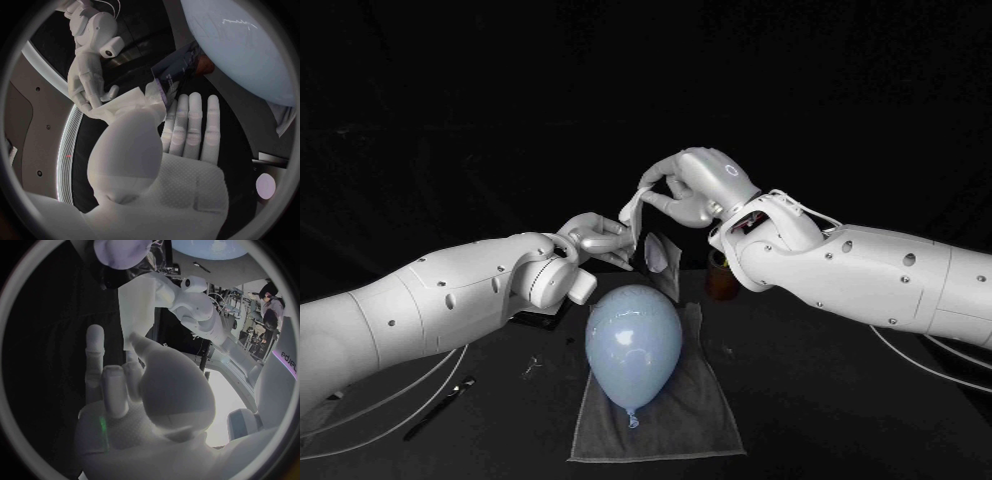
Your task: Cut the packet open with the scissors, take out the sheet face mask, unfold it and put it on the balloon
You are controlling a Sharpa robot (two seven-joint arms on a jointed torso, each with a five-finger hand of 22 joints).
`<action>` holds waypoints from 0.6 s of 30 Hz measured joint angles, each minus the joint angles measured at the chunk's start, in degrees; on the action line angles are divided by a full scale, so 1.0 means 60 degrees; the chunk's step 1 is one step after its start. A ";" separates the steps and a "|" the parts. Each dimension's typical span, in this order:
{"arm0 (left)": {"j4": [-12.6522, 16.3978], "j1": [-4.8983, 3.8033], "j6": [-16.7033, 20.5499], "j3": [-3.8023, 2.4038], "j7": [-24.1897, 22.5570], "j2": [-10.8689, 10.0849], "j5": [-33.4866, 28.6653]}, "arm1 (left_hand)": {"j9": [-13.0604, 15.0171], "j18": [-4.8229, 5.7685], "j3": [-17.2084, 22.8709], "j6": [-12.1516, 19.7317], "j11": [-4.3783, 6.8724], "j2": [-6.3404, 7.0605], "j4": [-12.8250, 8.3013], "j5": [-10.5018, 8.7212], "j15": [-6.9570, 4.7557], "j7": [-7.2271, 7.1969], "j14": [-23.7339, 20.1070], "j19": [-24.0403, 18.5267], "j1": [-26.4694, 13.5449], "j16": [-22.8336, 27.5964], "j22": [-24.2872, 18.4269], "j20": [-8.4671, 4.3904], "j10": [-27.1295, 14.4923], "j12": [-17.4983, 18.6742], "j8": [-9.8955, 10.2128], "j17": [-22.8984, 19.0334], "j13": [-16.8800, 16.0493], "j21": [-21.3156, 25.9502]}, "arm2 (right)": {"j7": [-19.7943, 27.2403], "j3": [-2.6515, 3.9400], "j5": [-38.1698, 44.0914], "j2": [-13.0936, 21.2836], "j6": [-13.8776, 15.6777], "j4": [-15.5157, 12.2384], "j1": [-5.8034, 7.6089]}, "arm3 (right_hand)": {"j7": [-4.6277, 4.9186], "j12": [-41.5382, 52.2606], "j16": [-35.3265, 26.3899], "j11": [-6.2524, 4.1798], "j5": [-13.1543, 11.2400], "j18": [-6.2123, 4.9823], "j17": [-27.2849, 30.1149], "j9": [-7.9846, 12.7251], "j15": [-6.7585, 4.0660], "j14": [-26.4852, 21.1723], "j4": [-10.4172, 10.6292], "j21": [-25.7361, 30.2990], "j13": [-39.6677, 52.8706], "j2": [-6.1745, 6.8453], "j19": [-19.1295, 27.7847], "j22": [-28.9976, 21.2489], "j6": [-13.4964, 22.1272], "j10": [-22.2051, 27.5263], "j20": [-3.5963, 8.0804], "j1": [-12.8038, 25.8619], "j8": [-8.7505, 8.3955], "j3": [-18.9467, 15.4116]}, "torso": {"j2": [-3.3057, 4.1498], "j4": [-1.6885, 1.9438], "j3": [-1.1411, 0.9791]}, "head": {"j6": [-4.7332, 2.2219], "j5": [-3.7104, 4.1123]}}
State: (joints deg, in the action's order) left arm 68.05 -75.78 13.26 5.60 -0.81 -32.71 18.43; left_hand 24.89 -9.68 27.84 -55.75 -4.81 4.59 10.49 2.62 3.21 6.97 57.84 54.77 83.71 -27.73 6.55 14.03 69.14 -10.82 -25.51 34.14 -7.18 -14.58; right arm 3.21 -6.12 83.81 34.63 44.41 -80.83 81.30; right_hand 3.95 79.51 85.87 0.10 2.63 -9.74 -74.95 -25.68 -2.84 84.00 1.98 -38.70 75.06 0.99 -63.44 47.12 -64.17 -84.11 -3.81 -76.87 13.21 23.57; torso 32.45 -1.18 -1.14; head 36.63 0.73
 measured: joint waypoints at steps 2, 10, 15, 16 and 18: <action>-0.0064 0.0000 0.0027 0.0000 -0.0013 0.0020 0.0021 | 0.0001 0.0000 0.0000 0.0000 0.0000 0.0000 0.0000 0.0000 0.0000 0.0000 0.0000 0.0000 -0.0001 0.0000 0.0000 0.0000 0.0000 0.0000 0.0000 -0.0001 0.0000 0.0000 | 0.0007 0.0078 -0.0158 0.0000 0.0035 0.0110 0.0130 | 0.0002 0.0000 -0.0001 0.0000 -0.0001 0.0001 0.0000 0.0000 0.0000 0.0000 0.0000 0.0000 0.0000 0.0000 0.0000 0.0000 0.0004 0.0000 0.0000 0.0000 0.0000 0.0000 | 0.0000 0.0001 0.0002 | -0.0018 0.0007; -0.0329 0.0001 0.0183 -0.0017 -0.0126 0.0010 0.0082 | 0.0045 0.0002 0.0000 0.0001 -0.0002 0.0000 0.0000 -0.0001 0.0001 0.0001 0.0000 0.0000 -0.0003 0.0000 0.0000 0.0000 -0.0002 0.0000 -0.0036 -0.0002 0.0000 0.0000 | 0.0115 0.0318 -0.1153 0.0228 0.0094 0.0366 0.0583 | -0.0002 0.0000 -0.0015 0.0001 -0.0002 0.0005 0.0001 -0.0009 0.0014 -0.0014 -0.0028 0.0000 0.0000 0.0011 0.0000 0.0009 0.0030 0.0001 0.0000 -0.0013 0.0000 0.0027 | -0.0016 -0.0003 0.0009 | -0.0088 0.0056; -0.0501 -0.0052 0.0280 -0.0056 -0.0217 -0.0194 0.0093 | 0.0045 0.0004 0.0000 0.0016 -0.0002 0.0007 0.0000 -0.0004 0.0002 0.0016 0.0001 0.0000 -0.0020 0.0000 0.0000 0.0000 -0.0003 0.0000 -0.0049 -0.0012 0.0010 0.0000 | 0.0230 0.0382 -0.1860 0.0576 0.0087 0.0366 0.0814 | 0.0007 0.0000 -0.0016 0.0002 -0.0016 0.0009 0.0008 -0.0013 0.0015 -0.0015 -0.0028 0.0000 0.0000 -0.0012 0.0000 0.0009 0.0042 0.0002 0.0000 -0.0036 -0.0002 0.0027 | -0.0024 -0.0002 -0.0002 | -0.0107 0.0002; -0.0519 -0.0076 0.0282 -0.0060 -0.0231 -0.0242 0.0093 | 0.0045 0.0005 0.0000 0.0016 -0.0002 0.0007 0.0000 -0.0004 0.0003 0.0016 0.0002 0.0000 -0.0020 0.0000 0.0000 0.0000 -0.0003 0.0000 -0.0050 -0.0012 0.0010 0.0000 | 0.0250 0.0383 -0.1966 0.0634 0.0082 0.0356 0.0836 | 0.0010 0.0000 -0.0017 0.0002 -0.0019 0.0010 0.0008 -0.0014 0.0015 -0.0015 -0.0028 0.0000 0.0000 -0.0012 0.0000 0.0009 0.0045 0.0002 0.0000 -0.0036 -0.0003 0.0027 | -0.0024 -0.0003 -0.0003 | -0.0111 -0.0016; -0.0539 -0.0136 0.0269 -0.0069 -0.0248 -0.0346 0.0089 | 0.0045 0.0005 0.0000 0.0016 -0.0003 0.0007 0.0000 -0.0019 0.0016 0.0016 0.0014 0.0000 -0.0020 0.0000 0.0000 0.0000 -0.0003 0.0000 -0.0051 -0.0012 0.0010 0.0000 | 0.0286 0.0384 -0.2158 0.0754 0.0068 0.0338 0.0873 | 0.0011 0.0000 -0.0017 0.0003 -0.0019 0.0010 0.0008 -0.0015 0.0015 -0.0015 -0.0029 0.0000 0.0000 -0.0012 0.0000 0.0008 0.0047 0.0003 0.0000 -0.0036 -0.0009 0.0027 | -0.0023 -0.0005 -0.0003 | -0.0114 -0.0056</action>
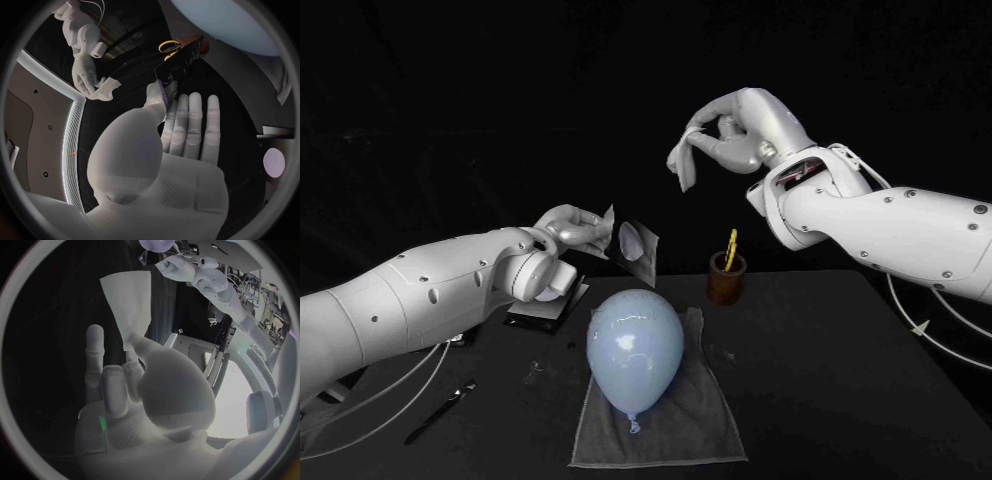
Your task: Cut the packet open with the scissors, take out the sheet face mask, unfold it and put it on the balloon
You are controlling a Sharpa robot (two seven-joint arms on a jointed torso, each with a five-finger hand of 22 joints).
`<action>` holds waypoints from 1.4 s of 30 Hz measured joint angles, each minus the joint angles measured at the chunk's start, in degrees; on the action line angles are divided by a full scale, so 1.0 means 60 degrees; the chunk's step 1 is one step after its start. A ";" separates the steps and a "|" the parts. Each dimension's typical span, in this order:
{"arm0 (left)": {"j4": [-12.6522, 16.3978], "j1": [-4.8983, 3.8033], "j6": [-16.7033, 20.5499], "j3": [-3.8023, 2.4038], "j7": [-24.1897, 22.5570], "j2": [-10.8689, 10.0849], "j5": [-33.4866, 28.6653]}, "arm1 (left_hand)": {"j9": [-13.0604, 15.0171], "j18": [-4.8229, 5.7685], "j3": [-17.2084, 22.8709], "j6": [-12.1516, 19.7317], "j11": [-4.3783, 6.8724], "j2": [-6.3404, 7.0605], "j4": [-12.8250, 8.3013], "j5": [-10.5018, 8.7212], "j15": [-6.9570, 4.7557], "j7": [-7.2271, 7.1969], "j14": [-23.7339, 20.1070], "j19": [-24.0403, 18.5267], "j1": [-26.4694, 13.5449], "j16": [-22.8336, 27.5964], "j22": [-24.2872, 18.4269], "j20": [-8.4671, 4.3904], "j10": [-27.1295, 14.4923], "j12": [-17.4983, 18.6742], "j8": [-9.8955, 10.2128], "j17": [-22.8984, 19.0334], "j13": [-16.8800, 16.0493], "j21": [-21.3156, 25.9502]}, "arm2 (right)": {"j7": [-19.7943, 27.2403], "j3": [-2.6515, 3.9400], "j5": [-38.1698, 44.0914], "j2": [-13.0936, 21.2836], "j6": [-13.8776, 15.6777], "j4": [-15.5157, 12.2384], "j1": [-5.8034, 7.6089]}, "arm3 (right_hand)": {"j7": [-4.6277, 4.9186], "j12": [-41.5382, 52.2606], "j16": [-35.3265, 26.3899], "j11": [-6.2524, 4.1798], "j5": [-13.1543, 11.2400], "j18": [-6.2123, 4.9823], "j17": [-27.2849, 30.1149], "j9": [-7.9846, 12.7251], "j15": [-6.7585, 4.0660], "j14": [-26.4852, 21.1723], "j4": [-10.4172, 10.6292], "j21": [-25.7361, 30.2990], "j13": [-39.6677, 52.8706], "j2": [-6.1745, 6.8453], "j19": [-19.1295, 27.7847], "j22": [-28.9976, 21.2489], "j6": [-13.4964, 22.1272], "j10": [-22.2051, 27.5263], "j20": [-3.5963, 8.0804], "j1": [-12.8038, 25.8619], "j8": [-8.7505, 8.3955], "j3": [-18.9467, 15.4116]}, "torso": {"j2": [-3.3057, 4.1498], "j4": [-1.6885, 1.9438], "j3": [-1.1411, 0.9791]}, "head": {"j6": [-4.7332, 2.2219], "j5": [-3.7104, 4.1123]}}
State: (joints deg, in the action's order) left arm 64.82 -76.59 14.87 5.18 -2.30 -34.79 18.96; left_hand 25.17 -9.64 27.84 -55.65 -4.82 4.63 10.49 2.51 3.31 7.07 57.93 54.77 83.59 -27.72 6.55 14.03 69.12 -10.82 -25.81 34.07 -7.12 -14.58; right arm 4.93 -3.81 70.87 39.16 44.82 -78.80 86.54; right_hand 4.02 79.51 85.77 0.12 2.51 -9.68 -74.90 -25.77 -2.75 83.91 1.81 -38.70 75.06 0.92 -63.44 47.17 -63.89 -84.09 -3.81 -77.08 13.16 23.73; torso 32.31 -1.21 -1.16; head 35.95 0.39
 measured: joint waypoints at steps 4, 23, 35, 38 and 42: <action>0.0008 -0.0213 -0.0187 -0.0019 -0.0002 -0.0313 -0.0004 | 0.0000 0.0001 0.0000 0.0000 0.0000 0.0000 0.0000 -0.0001 0.0001 0.0000 0.0000 0.0000 0.0000 0.0037 0.0000 0.0000 -0.0001 0.0035 0.0000 0.0000 0.0008 0.0000 | 0.0063 -0.0001 -0.0332 0.0302 -0.0037 -0.0055 0.0041 | -0.0009 0.0001 0.0000 0.0014 -0.0001 0.0002 0.0000 -0.0002 0.0000 0.0000 0.0000 0.0000 0.0000 0.0000 0.0000 -0.0001 0.0015 0.0014 0.0000 0.0000 0.0001 0.0000 | -0.0002 -0.0005 0.0000 | -0.0002 -0.0060; 0.0195 -0.0884 -0.2665 0.0004 0.0453 -0.2880 0.0559 | 0.0001 -0.0042 -0.0026 0.0001 0.0001 0.0077 -0.0026 0.0021 -0.0021 0.0001 0.0056 0.0036 0.0025 0.0038 0.0000 -0.0036 0.0069 0.0035 -0.0047 -0.0016 0.0018 0.0000 | 0.0215 -0.0360 -0.1072 0.1190 -0.0413 -0.0522 -0.0349 | 0.0013 0.0001 -0.0005 0.0017 -0.0019 0.0013 -0.0008 -0.0003 -0.0021 0.0021 -0.0018 0.0000 0.0000 0.0002 0.0000 0.0005 -0.0027 0.0017 0.0000 0.0002 0.0039 0.0016 | -0.0107 -0.0031 -0.0048 | 0.0591 -0.1408; 0.1038 -0.0648 -0.2997 0.0210 0.0479 -0.4533 0.0891 | 0.0002 -0.0037 -0.0026 0.0002 0.0018 0.0089 -0.0026 0.0020 -0.0026 0.0002 0.0131 0.0106 0.0012 0.0038 0.0016 -0.0035 0.0155 0.0035 -0.0082 -0.0029 0.0030 -0.0038 | 0.0231 -0.0438 -0.1197 0.1234 -0.0665 -0.0553 -0.0608 | 0.0015 0.0001 -0.0038 0.0032 0.0024 0.0070 -0.0001 -0.0003 -0.0021 0.0021 -0.0028 0.0000 0.0000 0.0003 0.0000 0.0003 -0.0021 0.0032 0.0000 0.0003 0.0010 0.0024 | -0.0138 -0.0012 -0.0054 | 0.1180 -0.2463; 0.1304 -0.0329 -0.2997 0.0240 0.0479 -0.4825 0.0949 | 0.0002 -0.0035 -0.0025 0.0002 0.0019 0.0114 -0.0027 0.0020 -0.0054 0.0002 0.0161 0.0106 -0.0012 0.0038 0.0016 -0.0035 0.0156 0.0035 -0.0082 -0.0031 0.0030 -0.0038 | 0.0235 -0.0448 -0.1208 0.1241 -0.0725 -0.0543 -0.0635 | 0.0015 0.0001 -0.0038 0.0032 0.0024 0.0071 0.0000 -0.0003 -0.0020 0.0021 -0.0028 0.0000 0.0000 0.0004 0.0000 0.0002 -0.0019 0.0032 0.0000 0.0003 0.0012 0.0024 | -0.0141 0.0000 -0.0051 | 0.1290 -0.2735; 0.1547 0.0045 -0.2992 0.0275 0.0472 -0.5073 0.1016 | 0.0003 -0.0030 0.0251 0.0002 0.0052 0.0189 -0.0303 0.0018 -0.0053 0.0002 0.0163 0.0106 -0.0088 0.0038 0.0026 -0.0035 0.0189 0.0035 -0.0082 -0.0043 0.0038 -0.0038 | 0.0239 -0.0462 -0.1221 0.1265 -0.0797 -0.0503 -0.0672 | 0.0011 0.0001 -0.0038 0.0033 0.0023 0.0073 0.0000 -0.0003 -0.0020 0.0020 -0.0028 0.0000 0.0000 0.0004 0.0000 0.0000 -0.0011 0.0033 0.0000 0.0004 0.0048 0.0024 | -0.0142 0.0013 -0.0033 | 0.1435 -0.3082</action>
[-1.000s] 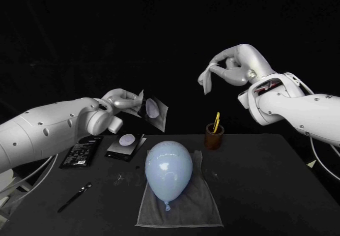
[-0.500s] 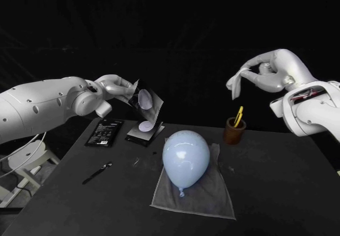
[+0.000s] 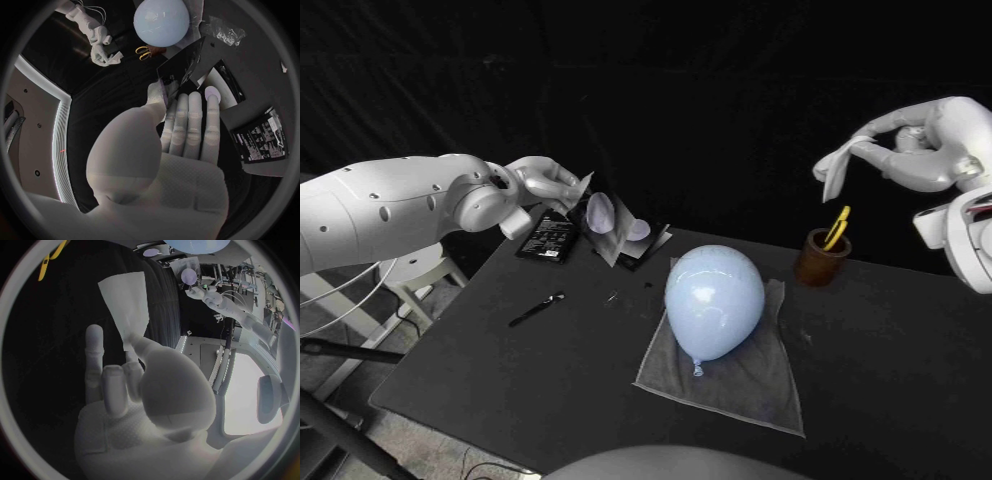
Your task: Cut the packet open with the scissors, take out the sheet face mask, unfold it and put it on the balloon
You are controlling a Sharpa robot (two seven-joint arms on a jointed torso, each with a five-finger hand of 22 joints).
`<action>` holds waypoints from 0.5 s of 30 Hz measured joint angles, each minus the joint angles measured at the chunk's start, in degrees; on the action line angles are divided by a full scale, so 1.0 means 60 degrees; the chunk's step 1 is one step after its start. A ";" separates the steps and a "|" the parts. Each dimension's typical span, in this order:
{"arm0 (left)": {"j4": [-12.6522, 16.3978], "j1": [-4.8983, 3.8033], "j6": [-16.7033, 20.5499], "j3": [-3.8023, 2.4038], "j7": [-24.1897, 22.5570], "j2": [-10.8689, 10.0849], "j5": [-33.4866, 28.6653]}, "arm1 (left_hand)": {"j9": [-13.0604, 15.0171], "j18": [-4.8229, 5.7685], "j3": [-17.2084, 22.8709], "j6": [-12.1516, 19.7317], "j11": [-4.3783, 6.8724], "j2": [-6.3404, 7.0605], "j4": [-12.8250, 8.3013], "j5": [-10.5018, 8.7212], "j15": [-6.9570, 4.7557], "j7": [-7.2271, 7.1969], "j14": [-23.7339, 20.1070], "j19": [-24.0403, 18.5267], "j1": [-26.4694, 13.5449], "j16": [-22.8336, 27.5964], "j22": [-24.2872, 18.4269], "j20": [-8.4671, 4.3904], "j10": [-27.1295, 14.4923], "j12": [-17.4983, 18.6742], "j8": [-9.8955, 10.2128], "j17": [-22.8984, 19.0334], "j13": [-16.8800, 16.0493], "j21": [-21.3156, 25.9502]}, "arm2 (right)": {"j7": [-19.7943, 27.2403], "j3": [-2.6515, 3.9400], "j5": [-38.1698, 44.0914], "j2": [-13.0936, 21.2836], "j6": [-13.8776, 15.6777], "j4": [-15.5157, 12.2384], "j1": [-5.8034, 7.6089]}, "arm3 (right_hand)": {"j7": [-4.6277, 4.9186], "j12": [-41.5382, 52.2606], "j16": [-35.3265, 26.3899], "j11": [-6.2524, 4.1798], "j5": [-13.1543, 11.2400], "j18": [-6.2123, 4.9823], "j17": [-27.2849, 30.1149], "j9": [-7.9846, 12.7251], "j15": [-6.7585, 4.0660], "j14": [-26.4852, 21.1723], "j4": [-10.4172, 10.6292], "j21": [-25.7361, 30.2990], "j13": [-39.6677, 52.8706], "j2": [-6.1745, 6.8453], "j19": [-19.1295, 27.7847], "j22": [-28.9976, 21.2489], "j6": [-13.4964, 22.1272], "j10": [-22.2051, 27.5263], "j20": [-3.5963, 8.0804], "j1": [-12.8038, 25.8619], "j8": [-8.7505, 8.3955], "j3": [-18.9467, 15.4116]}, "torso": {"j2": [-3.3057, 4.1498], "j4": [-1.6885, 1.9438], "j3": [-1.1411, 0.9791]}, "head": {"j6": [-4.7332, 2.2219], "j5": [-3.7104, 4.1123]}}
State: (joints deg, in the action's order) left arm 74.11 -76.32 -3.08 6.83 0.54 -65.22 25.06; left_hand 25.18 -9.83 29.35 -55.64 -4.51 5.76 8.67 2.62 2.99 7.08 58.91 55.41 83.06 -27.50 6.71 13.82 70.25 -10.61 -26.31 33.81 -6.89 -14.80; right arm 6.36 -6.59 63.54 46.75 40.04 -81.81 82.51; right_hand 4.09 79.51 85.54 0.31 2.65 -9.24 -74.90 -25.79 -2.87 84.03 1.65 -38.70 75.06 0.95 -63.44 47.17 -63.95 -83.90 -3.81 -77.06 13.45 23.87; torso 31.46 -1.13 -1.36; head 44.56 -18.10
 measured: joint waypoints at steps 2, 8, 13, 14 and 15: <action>0.0083 0.0155 0.0006 -0.0002 -0.0016 -0.0075 0.0023 | 0.0000 0.0002 0.0001 0.0000 0.0001 0.0000 -0.0001 0.0000 0.0000 0.0000 0.0000 0.0000 0.0000 0.0000 0.0000 0.0000 0.0000 0.0000 0.0000 -0.0001 0.0000 0.0000 | 0.0001 -0.0012 -0.0005 0.0008 -0.0029 0.0020 -0.0013 | -0.0007 0.0000 0.0000 0.0000 0.0000 0.0000 0.0000 0.0000 0.0000 -0.0001 0.0000 0.0000 0.0000 0.0003 0.0000 -0.0001 0.0009 0.0000 0.0000 0.0003 0.0004 0.0000 | 0.0000 0.0000 0.0005 | 0.0040 -0.0109; 0.0164 0.0685 0.0014 0.0020 -0.0075 -0.0225 0.0048 | 0.0000 0.0006 0.0002 0.0001 0.0001 0.0000 -0.0002 -0.0001 0.0001 0.0001 0.0000 -0.0001 0.0000 0.0000 -0.0001 0.0000 0.0000 0.0000 0.0000 -0.0003 0.0000 0.0000 | 0.0010 -0.0032 -0.0030 0.0014 -0.0100 0.0076 -0.0111 | 0.0002 0.0000 -0.0001 0.0001 -0.0001 0.0002 -0.0002 0.0000 0.0001 -0.0001 0.0000 0.0000 0.0000 0.0016 0.0000 0.0007 0.0020 0.0001 0.0000 0.0016 0.0006 -0.0001 | 0.0000 0.0010 0.0001 | 0.0139 -0.0428; 0.0180 0.0992 0.0000 0.0067 -0.0158 -0.0256 0.0035 | 0.0000 0.0009 0.0003 -0.0004 0.0000 0.0000 -0.0002 -0.0015 0.0001 -0.0004 0.0000 -0.0001 0.0000 0.0000 -0.0001 0.0000 0.0000 0.0000 0.0001 -0.0004 0.0000 0.0000 | 0.0026 -0.0042 -0.0052 0.0000 -0.0148 0.0104 -0.0175 | 0.0002 0.0000 0.0014 0.0001 -0.0002 0.0004 -0.0008 0.0000 0.0002 -0.0002 0.0000 0.0000 0.0000 0.0023 0.0000 0.0007 0.0022 0.0001 0.0000 0.0023 0.0007 -0.0002 | -0.0005 0.0001 -0.0010 | 0.0179 -0.0539; 0.0218 0.1021 -0.0016 0.0179 -0.0190 -0.0280 0.0023 | 0.0000 0.0011 0.0003 -0.0021 0.0000 0.0001 -0.0002 -0.0019 0.0001 -0.0020 0.0000 -0.0001 -0.0001 0.0000 -0.0001 0.0000 0.0000 0.0000 0.0001 -0.0004 0.0009 0.0000 | 0.0032 -0.0042 -0.0055 -0.0006 -0.0158 0.0114 -0.0183 | 0.0002 0.0000 0.0025 0.0002 -0.0002 0.0005 -0.0008 0.0000 0.0002 -0.0002 0.0000 0.0000 0.0000 0.0023 0.0000 0.0007 0.0023 0.0001 0.0000 0.0023 0.0006 -0.0002 | -0.0005 -0.0005 -0.0016 | 0.0203 -0.0580; 0.0250 0.1040 -0.0034 0.0290 -0.0213 -0.0301 0.0011 | 0.0000 0.0012 0.0003 -0.0027 -0.0019 0.0015 -0.0003 -0.0019 0.0002 -0.0027 0.0000 -0.0001 -0.0015 0.0000 -0.0001 0.0000 0.0019 0.0000 0.0001 -0.0005 0.0014 0.0000 | 0.0036 -0.0042 -0.0057 -0.0012 -0.0166 0.0127 -0.0188 | 0.0002 0.0000 0.0025 0.0002 -0.0002 0.0005 -0.0008 0.0000 0.0002 -0.0002 0.0000 0.0000 0.0000 0.0023 0.0000 0.0007 0.0023 0.0002 0.0000 0.0023 0.0006 -0.0002 | -0.0005 -0.0011 -0.0016 | 0.0211 -0.0612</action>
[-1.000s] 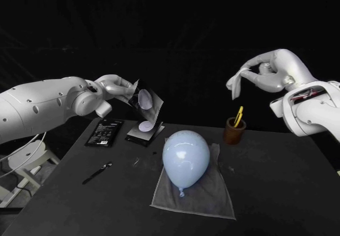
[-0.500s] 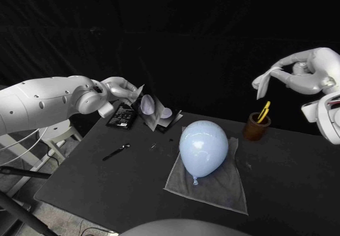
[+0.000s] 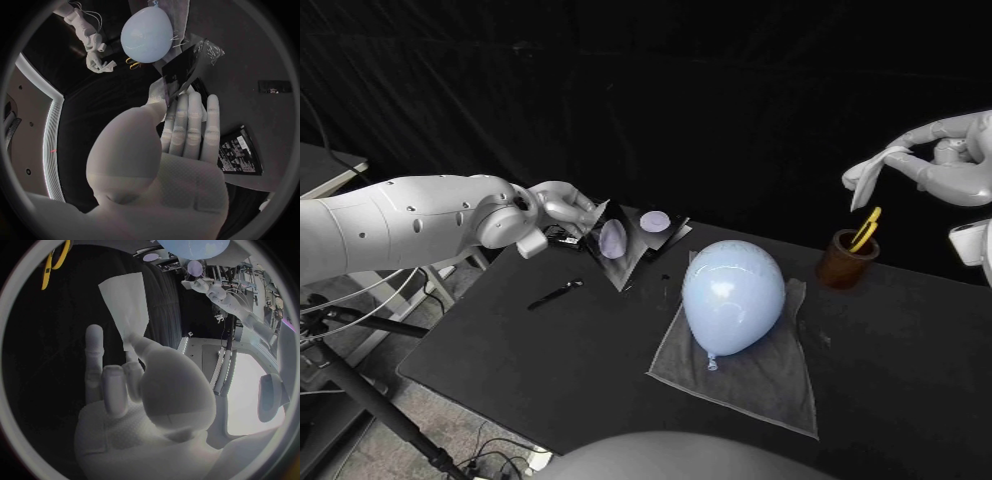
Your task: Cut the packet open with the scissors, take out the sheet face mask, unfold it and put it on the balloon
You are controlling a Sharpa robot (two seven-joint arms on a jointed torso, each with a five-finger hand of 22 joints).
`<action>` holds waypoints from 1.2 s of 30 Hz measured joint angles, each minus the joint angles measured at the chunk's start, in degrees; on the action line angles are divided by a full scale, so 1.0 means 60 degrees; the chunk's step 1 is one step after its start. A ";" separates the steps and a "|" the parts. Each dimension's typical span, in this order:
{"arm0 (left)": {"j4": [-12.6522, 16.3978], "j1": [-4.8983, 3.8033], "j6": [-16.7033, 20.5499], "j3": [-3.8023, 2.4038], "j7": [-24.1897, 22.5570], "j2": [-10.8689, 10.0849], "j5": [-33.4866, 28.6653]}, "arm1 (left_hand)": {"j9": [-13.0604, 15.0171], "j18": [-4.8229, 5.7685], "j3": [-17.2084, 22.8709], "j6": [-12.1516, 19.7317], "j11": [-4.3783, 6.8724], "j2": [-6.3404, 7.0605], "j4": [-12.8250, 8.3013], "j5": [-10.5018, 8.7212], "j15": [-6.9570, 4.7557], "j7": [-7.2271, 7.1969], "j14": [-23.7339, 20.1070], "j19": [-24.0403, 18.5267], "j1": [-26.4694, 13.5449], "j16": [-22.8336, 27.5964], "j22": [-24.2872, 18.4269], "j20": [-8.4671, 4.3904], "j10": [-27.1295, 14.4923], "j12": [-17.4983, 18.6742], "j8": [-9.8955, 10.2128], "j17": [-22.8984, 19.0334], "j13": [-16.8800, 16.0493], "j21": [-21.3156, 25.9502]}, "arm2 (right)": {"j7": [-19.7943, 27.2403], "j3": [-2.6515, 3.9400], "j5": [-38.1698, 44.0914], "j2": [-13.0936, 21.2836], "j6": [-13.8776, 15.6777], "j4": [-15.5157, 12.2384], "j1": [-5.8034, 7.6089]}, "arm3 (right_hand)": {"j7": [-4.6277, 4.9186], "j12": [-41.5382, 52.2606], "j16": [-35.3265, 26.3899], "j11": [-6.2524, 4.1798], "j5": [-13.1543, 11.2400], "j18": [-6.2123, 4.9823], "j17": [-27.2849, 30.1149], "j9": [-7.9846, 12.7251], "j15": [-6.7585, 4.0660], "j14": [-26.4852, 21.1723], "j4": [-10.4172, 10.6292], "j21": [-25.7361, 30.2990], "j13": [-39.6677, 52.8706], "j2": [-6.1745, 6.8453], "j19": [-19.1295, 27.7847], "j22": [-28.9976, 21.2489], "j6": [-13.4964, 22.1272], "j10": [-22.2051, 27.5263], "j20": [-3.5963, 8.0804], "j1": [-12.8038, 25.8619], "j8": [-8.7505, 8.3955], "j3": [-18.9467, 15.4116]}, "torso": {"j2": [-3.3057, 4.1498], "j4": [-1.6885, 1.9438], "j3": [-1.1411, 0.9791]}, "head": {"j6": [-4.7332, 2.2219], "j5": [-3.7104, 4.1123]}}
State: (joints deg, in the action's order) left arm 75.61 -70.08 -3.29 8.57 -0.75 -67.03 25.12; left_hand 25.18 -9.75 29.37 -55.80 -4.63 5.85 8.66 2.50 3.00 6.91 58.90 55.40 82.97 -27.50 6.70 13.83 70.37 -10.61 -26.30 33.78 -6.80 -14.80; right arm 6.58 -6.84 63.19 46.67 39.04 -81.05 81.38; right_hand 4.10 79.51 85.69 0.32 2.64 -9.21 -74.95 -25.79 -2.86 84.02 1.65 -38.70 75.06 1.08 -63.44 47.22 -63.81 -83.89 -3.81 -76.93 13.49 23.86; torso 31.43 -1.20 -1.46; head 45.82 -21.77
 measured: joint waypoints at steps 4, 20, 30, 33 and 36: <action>0.0047 0.0129 -0.0135 0.0370 -0.0069 -0.0032 -0.0092 | 0.0000 0.0003 0.0064 -0.0011 -0.0015 0.0048 -0.0064 -0.0001 0.0001 -0.0011 0.0000 0.0000 -0.0048 0.0000 0.0000 0.0000 0.0015 0.0000 0.0003 -0.0002 0.0001 0.0000 | 0.0010 0.0000 -0.0011 -0.0029 -0.0032 0.0053 -0.0023 | -0.0012 0.0000 0.0001 -0.0004 -0.0001 0.0002 0.0000 -0.0002 0.0001 0.0000 0.0000 0.0000 0.0000 -0.0001 0.0000 -0.0001 0.0018 -0.0004 0.0000 -0.0001 -0.0001 0.0000 | 0.0005 -0.0020 -0.0005 | 0.0003 -0.0103; -0.0772 0.0462 -0.0252 0.0578 -0.0151 0.0256 0.0802 | 0.0000 0.0009 0.0107 -0.0010 -0.0016 0.0038 -0.0095 0.0021 -0.0019 -0.0010 0.0048 -0.0001 -0.0078 0.0039 -0.0002 0.0000 0.0013 0.0071 -0.0019 -0.0025 0.0028 0.0000 | 0.0040 -0.0029 -0.0035 -0.0003 -0.0115 0.0027 -0.0147 | 0.0005 0.0000 -0.0005 -0.0021 -0.0004 -0.0096 0.0009 -0.0015 0.0002 -0.0002 0.0000 0.0000 0.0000 -0.0018 0.0000 -0.0005 0.0033 -0.0021 0.0000 -0.0018 -0.0033 -0.0001 | 0.0008 -0.0038 -0.0016 | 0.0015 -0.0069; -0.1157 0.0588 -0.0092 0.0589 -0.0097 0.0143 0.1325 | -0.0069 0.0014 0.0109 0.0607 -0.0290 0.0212 0.0156 0.0054 0.0256 0.0325 -0.0407 -0.0196 -0.0368 0.0215 -0.0133 0.0185 -0.0510 0.0374 0.0328 -0.0064 0.0196 0.0181 | 0.0046 -0.0059 -0.0039 0.0026 -0.0148 0.0013 -0.0171 | 0.0036 0.0000 -0.0009 -0.0020 -0.0022 -0.0096 0.0007 -0.0015 0.0017 -0.0017 0.0000 0.0000 0.0000 -0.0027 0.0000 0.0005 0.0031 -0.0020 0.0000 -0.0028 0.0014 -0.0001 | 0.0005 -0.0025 -0.0005 | 0.0042 -0.0030; -0.1237 0.0592 -0.0068 0.0588 -0.0045 0.0113 0.1468 | -0.0280 0.0016 0.0017 0.1038 -0.0468 0.0486 0.0141 0.0065 0.0386 0.0523 -0.0628 -0.0311 -0.0391 0.0215 -0.0176 0.0237 -0.0862 0.0485 0.0657 -0.0057 0.0258 0.0267 | 0.0046 -0.0065 -0.0040 0.0026 -0.0156 0.0014 -0.0178 | 0.0038 -0.0017 -0.0021 -0.0019 -0.0022 -0.0095 0.0006 -0.0015 0.0017 -0.0017 0.0000 0.0000 0.0000 -0.0028 0.0000 0.0004 0.0033 -0.0019 0.0000 -0.0028 0.0014 -0.0001 | 0.0001 -0.0024 -0.0005 | 0.0056 -0.0029; -0.1325 0.0596 -0.0040 0.0587 0.0035 0.0069 0.1655 | -0.0370 0.0015 -0.0006 0.1140 -0.0545 0.0549 0.0165 0.0064 0.0408 0.0621 -0.0691 -0.0311 -0.0380 0.0210 -0.0189 0.0237 -0.0998 0.0493 0.0739 -0.0024 0.0282 0.0277 | 0.0046 -0.0073 -0.0041 0.0025 -0.0163 0.0014 -0.0181 | 0.0038 -0.0042 -0.0024 -0.0019 -0.0023 -0.0093 0.0002 -0.0015 0.0017 -0.0017 0.0000 0.0000 0.0000 -0.0028 0.0000 0.0003 0.0033 -0.0019 0.0000 -0.0027 0.0014 -0.0001 | 0.0001 -0.0027 -0.0002 | 0.0068 -0.0018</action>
State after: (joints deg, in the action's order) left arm 67.65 -66.50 -3.53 12.09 -0.53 -66.61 35.06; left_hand 22.97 -9.66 29.33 -48.96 -7.89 9.14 9.64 2.89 5.44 10.64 54.76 53.53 80.69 -26.24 5.56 15.25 64.38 -7.65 -21.87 33.64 -5.11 -13.14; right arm 6.85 -7.27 62.95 46.82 38.07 -80.97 80.30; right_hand 4.33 79.26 85.55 0.21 2.51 -9.77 -74.94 -25.88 -2.75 83.91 1.65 -38.70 75.06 0.92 -63.44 47.24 -63.61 -84.00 -3.81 -77.09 13.57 23.86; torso 31.44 -1.36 -1.47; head 46.22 -21.88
